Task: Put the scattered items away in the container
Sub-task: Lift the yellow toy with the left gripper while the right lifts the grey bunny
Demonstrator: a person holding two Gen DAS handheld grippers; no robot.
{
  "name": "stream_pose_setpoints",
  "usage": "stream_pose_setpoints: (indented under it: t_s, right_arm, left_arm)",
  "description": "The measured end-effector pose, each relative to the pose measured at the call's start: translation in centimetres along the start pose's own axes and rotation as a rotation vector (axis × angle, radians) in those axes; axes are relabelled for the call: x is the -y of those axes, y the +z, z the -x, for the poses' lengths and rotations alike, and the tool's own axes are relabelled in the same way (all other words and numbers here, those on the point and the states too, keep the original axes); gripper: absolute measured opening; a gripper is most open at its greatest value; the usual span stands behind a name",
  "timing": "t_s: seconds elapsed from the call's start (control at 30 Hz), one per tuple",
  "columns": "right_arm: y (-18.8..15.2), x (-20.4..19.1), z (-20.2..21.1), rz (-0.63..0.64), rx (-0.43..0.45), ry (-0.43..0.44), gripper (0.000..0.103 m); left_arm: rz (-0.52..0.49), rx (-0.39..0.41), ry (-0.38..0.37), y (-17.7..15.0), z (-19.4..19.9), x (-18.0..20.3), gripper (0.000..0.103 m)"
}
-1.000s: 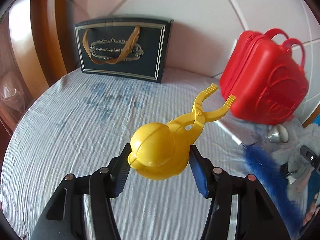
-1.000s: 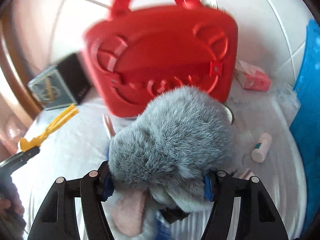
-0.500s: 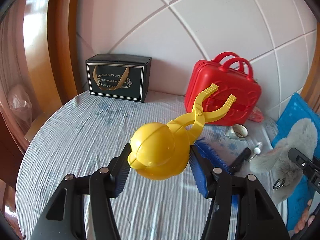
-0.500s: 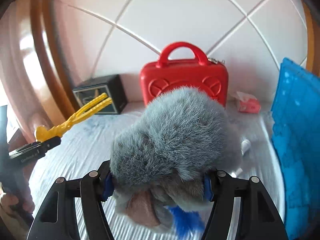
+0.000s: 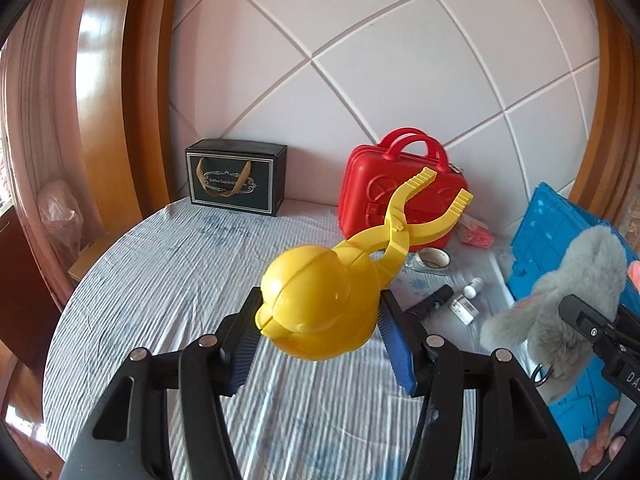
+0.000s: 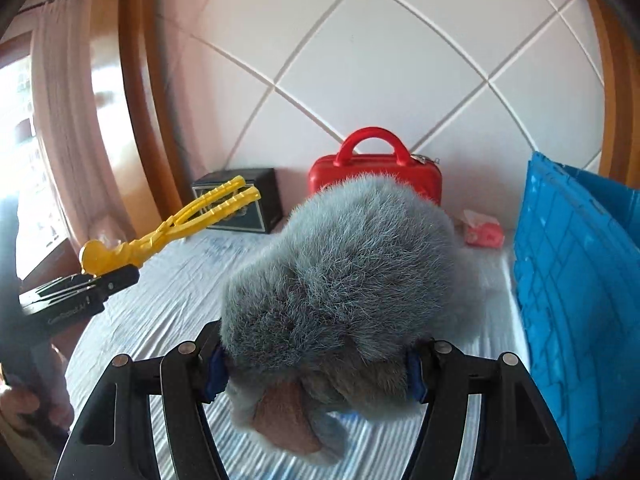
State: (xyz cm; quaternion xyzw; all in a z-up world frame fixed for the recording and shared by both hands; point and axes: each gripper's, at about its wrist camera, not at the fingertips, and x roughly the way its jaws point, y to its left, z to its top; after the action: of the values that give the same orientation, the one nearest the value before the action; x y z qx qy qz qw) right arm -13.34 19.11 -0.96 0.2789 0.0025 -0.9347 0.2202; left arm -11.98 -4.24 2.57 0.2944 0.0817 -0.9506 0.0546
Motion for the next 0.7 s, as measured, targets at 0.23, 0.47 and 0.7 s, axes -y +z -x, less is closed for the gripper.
stream_pose_setpoints:
  t_s: [0.23, 0.47, 0.7]
  right_arm:
    - [-1.4, -0.8, 5.9, -0.013, 0.047, -0.093, 0.067]
    - [-1.7, 0.5, 11.7, -0.04, 0.072, -0.201, 0.067]
    - [-1.2, 5.5, 18.7, -0.071, 0.157, -0.3, 0.067]
  left_arm:
    - [-0.056, 0.03, -0.104, -1.2, 3.1, 2.3, 0.055]
    - [-0.086, 0.032, -0.226, -1.6, 5.2, 6.4, 0.055]
    - [-0.158, 0.074, -0.307, -1.4, 7.7, 13.8, 0.055]
